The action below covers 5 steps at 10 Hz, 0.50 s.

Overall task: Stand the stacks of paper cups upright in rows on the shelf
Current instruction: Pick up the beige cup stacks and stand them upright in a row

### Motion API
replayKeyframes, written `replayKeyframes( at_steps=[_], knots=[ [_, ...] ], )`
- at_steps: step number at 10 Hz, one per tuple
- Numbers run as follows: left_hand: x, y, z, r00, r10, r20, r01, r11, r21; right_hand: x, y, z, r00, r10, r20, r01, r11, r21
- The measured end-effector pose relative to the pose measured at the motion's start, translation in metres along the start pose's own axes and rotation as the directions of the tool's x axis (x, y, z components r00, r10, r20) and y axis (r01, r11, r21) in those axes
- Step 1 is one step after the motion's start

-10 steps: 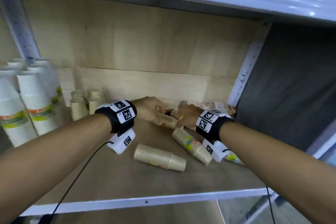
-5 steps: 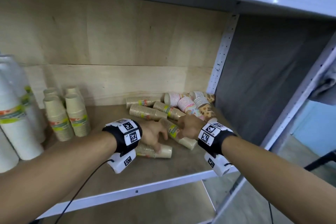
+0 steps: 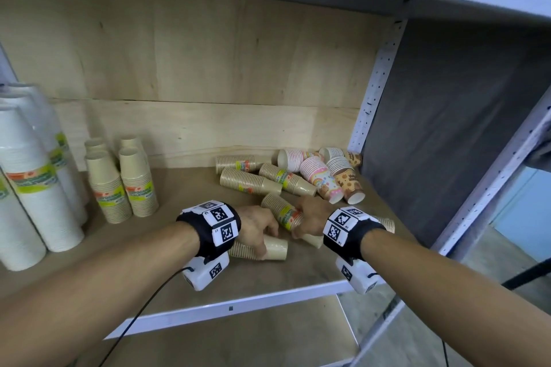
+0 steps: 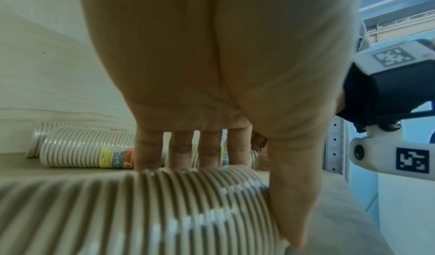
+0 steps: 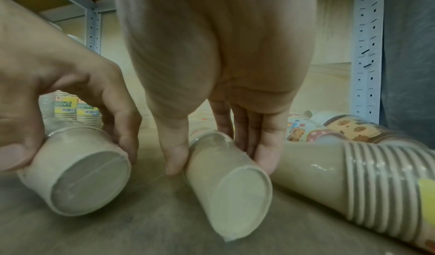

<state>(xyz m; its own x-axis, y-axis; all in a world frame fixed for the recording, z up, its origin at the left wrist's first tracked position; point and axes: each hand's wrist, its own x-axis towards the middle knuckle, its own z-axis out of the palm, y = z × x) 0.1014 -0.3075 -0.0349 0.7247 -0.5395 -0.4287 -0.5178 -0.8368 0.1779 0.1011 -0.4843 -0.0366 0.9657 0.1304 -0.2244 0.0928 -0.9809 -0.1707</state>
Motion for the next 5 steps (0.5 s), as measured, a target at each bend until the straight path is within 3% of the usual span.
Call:
replayKeyframes(
  at_steps=[2,5],
  knots=[
    [-0.001,-0.003,-0.012,1.0,-0.017,0.006,0.017,1.0,0.023,0.009,-0.011,-0.012,1.0,0.025,0.012,-0.024,0.995,-0.092],
    [-0.013,-0.031,-0.053,0.98,-0.113,-0.165,0.08,0.978,-0.193,0.033,-0.029,-0.053,0.997,-0.047,-0.063,0.045,0.998,-0.041]
  ],
)
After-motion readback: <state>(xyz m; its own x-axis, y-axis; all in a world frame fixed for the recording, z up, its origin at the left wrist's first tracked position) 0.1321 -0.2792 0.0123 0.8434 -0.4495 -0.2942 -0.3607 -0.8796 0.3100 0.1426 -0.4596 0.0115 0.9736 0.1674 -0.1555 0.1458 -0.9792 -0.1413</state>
